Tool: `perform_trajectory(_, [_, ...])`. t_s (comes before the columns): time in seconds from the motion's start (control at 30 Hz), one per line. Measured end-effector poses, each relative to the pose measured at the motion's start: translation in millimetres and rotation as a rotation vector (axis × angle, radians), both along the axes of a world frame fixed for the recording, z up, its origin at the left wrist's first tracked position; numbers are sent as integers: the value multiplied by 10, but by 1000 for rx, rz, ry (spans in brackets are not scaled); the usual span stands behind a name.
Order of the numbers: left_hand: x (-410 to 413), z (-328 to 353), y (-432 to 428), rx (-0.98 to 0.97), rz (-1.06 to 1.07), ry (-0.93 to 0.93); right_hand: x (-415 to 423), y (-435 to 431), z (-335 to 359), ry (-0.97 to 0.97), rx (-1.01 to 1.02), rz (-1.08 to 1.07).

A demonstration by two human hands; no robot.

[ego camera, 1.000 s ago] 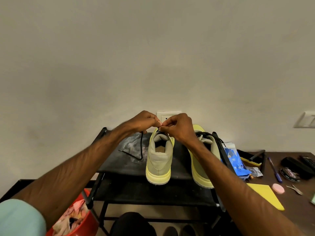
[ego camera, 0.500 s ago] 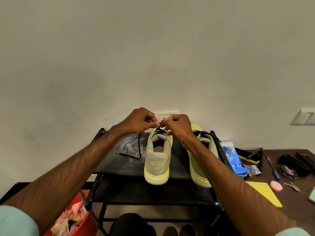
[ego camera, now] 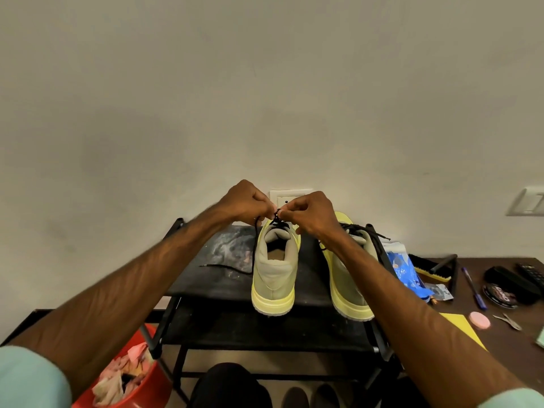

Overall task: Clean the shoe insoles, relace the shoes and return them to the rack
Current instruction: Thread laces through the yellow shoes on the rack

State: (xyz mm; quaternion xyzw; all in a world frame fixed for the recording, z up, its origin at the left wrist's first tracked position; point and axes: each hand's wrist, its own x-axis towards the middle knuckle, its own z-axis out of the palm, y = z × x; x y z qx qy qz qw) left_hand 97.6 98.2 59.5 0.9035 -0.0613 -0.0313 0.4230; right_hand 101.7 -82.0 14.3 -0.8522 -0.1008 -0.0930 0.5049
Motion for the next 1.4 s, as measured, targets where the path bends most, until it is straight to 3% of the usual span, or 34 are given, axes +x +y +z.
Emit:
perform_trajectory(0.1, [-28, 109, 2, -146, 34, 220, 9, -10, -6, -6, -1, -10])
perform_trajectory(0.2, [-36, 158, 16, -220, 36, 313, 14, 3, -5, 4, -7, -18])
perform_trajectory(0.63, [3, 109, -13, -102, 11, 181, 74, 16, 2, -42, -70, -53])
perform_trajectory(1.0, [82, 40, -96, -69, 97, 236, 77, -43, 7, -40, -148, 128])
perform_trajectory(1.17, [52, -8, -82, -180, 98, 299, 101, -98, -7, -70, -170, 119])
perform_trajectory(1.27, [33, -18, -65, -48, 13, 105, 112, -72, 5, -75, -215, 121])
perform_trajectory(1.4, [3, -112, -72, 216, -61, -338, 137, -41, 21, -69, -245, 104])
